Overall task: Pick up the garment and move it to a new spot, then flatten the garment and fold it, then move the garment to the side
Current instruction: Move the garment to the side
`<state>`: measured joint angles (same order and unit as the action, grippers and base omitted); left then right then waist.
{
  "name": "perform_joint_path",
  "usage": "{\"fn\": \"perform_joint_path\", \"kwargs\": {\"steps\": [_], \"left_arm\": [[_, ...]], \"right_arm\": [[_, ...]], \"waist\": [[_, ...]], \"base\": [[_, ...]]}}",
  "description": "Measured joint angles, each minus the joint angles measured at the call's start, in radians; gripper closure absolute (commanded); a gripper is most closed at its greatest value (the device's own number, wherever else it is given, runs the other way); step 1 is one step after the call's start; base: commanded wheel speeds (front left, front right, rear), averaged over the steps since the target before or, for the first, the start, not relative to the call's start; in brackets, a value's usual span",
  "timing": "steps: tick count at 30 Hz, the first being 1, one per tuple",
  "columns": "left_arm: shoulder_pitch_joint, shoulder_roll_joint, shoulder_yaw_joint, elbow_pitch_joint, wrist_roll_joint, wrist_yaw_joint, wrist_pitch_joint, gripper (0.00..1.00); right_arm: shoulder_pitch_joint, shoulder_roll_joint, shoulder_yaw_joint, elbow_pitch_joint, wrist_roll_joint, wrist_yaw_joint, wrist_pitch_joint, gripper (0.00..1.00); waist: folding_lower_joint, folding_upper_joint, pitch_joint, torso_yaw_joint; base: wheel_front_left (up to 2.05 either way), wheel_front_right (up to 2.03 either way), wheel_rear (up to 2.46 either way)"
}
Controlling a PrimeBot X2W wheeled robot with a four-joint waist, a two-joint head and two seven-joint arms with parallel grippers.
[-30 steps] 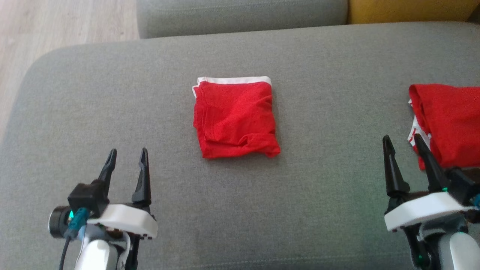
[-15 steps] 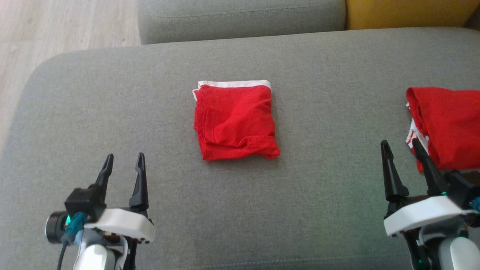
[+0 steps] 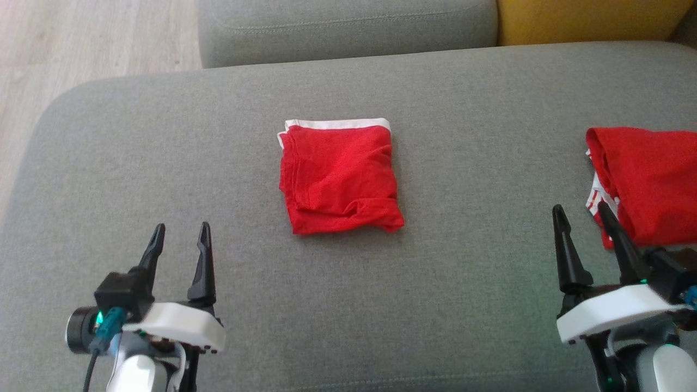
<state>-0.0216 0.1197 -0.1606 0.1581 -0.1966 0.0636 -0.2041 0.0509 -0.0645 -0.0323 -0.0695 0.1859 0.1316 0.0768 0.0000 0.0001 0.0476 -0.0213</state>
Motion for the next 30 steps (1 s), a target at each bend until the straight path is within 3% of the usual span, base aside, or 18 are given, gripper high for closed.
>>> {"fn": "perform_joint_path", "kwargs": {"steps": [16, 24, 30], "left_arm": [[-0.030, 0.001, -0.030, -0.015, -0.004, 0.007, -0.008, 0.00], [-0.178, -0.034, -0.073, -0.028, 0.002, -0.002, -0.037, 0.00], [-0.215, -0.063, -0.095, -0.024, -0.004, -0.010, -0.045, 0.00]], "right_arm": [[-0.004, -0.003, -0.026, 0.019, 0.006, 0.000, 0.021, 0.00], [-0.207, -0.053, -0.014, 0.181, 0.044, 0.000, 0.022, 0.00], [-0.386, -0.061, 0.102, 0.372, 0.108, 0.000, 0.019, 0.00]], "waist": [[0.0000, 0.0000, 0.034, 0.058], [0.0002, -0.0001, 0.117, 0.178], [0.0002, -0.0001, 0.191, 0.296]], "base": [[0.00, 0.00, 0.00], [0.00, 0.00, 0.00], [0.00, 0.00, 0.00]]}}
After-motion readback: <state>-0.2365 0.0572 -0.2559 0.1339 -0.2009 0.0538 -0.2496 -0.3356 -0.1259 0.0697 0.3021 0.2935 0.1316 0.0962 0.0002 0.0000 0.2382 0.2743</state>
